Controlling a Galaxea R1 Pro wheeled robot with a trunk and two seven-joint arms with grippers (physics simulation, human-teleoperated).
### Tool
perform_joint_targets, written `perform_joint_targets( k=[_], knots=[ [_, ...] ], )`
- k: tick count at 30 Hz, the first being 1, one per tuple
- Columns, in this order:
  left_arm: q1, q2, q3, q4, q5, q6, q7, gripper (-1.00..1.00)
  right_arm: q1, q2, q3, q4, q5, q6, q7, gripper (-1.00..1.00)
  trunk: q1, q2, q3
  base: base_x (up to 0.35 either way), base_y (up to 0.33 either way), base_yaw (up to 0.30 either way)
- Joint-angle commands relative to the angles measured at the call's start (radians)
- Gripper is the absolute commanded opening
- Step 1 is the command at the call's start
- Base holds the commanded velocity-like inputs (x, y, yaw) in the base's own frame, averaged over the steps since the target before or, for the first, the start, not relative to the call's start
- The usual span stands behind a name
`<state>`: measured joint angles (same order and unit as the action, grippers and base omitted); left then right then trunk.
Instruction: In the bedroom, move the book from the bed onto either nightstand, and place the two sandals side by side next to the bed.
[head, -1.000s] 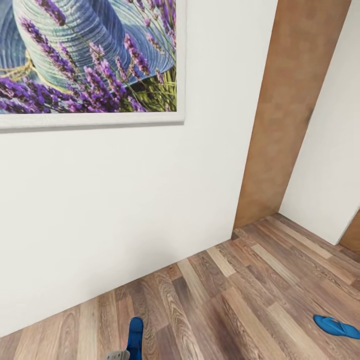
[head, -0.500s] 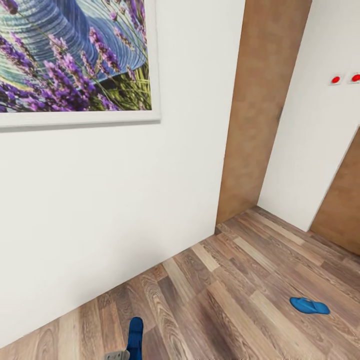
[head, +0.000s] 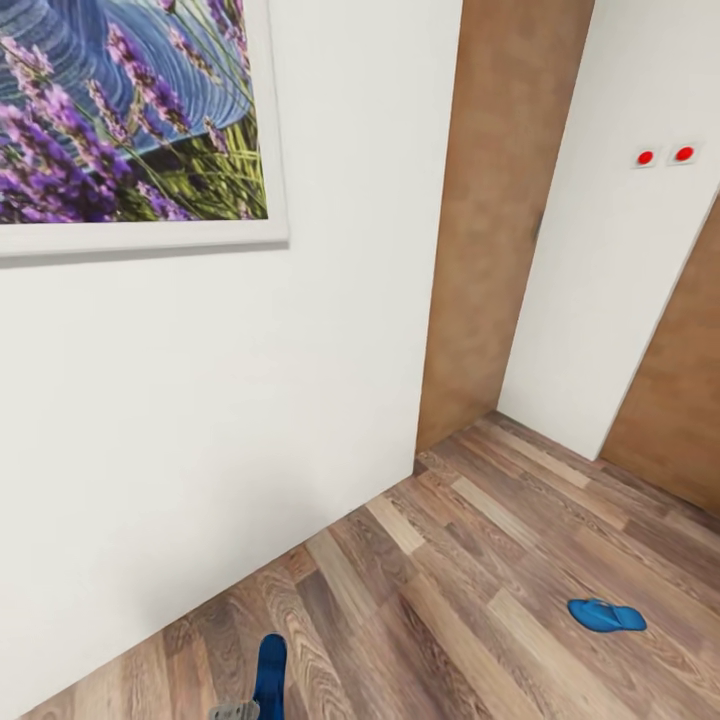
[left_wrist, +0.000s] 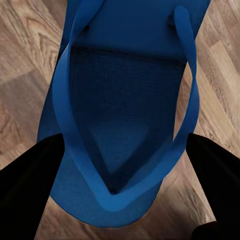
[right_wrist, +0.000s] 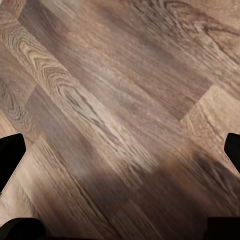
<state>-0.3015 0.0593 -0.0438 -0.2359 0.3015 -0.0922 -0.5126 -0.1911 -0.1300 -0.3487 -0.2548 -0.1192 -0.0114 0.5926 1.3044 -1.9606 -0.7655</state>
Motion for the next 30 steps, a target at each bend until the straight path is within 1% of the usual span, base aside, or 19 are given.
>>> perform_joint_targets(
  k=[1,16,26,30],
  knots=[
    [-0.001,0.001,-0.005,0.001,0.005,-0.004,-0.002,-1.0,-0.001,0.0,0.0,0.002,-0.008,-0.001,0.004,1.0,0.0,0.0,-0.001,0.319,0.0,-0.004],
    [-0.001,0.001,-0.005,0.001,0.004,-0.004,-0.001,-1.0,-0.001,0.0,0.0,0.002,-0.008,-0.001,0.004,1.0,0.0,0.0,-0.001,0.321,-0.001,0.0],
    [-0.001,0.0,-0.005,0.001,0.004,-0.004,-0.001,-1.0,-0.001,0.0,0.0,0.002,-0.008,-0.001,0.004,1.0,0.0,0.0,-0.001,0.315,-0.085,0.0],
    [-0.001,0.0,-0.005,0.001,0.004,-0.004,-0.001,-1.0,-0.001,0.0,0.0,0.002,-0.008,-0.001,0.004,1.0,0.0,0.0,-0.001,0.142,-0.041,-0.098]
  ],
)
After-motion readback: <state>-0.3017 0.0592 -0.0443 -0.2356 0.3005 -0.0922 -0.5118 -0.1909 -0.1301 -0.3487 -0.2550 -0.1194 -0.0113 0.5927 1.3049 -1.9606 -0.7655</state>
